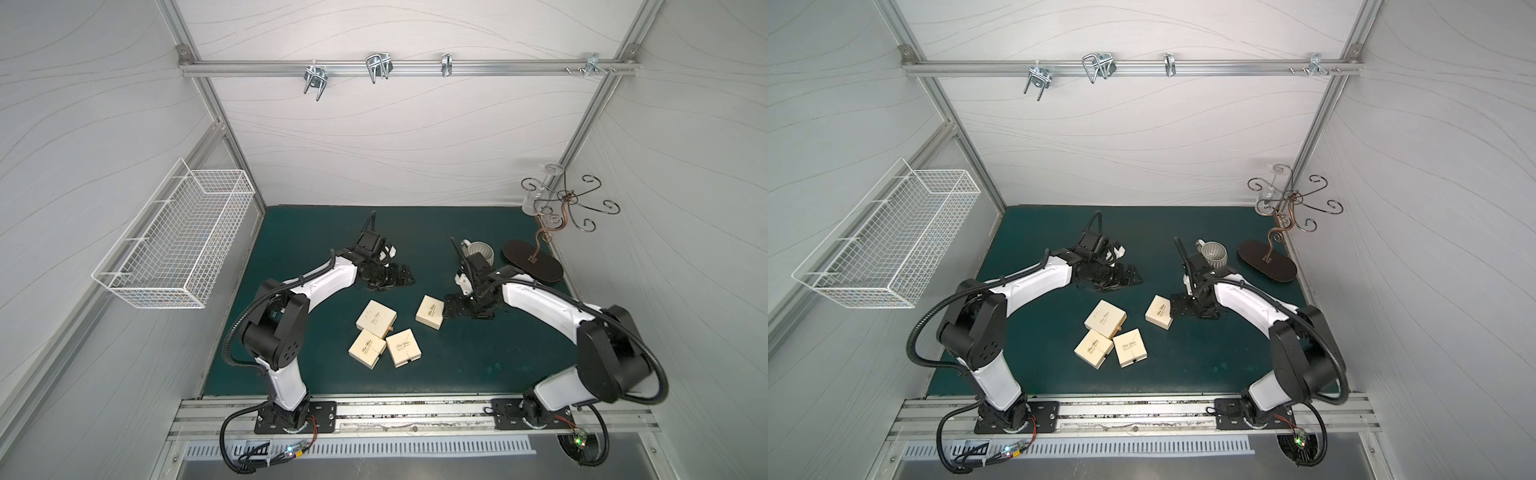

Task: Take out the earrings from the drawer-style jewelry box
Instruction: Move the jewelry box to the center of the board.

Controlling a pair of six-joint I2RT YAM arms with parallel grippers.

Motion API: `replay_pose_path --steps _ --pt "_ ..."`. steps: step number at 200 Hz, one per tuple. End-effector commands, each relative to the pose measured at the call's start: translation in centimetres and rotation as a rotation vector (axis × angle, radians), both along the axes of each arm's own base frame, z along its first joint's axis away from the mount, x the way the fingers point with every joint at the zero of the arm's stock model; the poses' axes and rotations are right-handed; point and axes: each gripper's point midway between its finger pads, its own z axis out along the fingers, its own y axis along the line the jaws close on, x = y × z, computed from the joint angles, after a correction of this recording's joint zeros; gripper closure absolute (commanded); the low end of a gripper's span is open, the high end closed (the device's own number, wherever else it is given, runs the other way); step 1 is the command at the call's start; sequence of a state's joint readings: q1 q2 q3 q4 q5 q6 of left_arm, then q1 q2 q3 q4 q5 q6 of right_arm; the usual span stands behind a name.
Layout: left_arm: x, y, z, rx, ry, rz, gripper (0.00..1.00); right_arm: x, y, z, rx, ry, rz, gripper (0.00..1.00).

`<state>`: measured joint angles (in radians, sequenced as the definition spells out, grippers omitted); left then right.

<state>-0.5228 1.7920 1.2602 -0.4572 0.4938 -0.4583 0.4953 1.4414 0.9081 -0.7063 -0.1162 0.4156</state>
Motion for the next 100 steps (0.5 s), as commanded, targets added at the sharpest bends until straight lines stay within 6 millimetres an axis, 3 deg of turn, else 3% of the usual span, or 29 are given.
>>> replay_pose_path --steps 1,48,100 --pt "-1.5 -2.3 0.7 0.026 -0.008 -0.129 0.01 -1.0 -2.3 -0.7 -0.029 0.029 -0.111 0.01" --pt "-3.8 -3.3 -2.1 0.098 0.127 -0.219 0.01 -1.2 -2.3 -2.2 -0.069 0.068 -0.078 0.01" --pt "-5.6 -4.9 -2.9 0.046 0.204 -0.302 0.01 0.3 1.3 -3.3 -0.104 0.063 0.017 0.01"
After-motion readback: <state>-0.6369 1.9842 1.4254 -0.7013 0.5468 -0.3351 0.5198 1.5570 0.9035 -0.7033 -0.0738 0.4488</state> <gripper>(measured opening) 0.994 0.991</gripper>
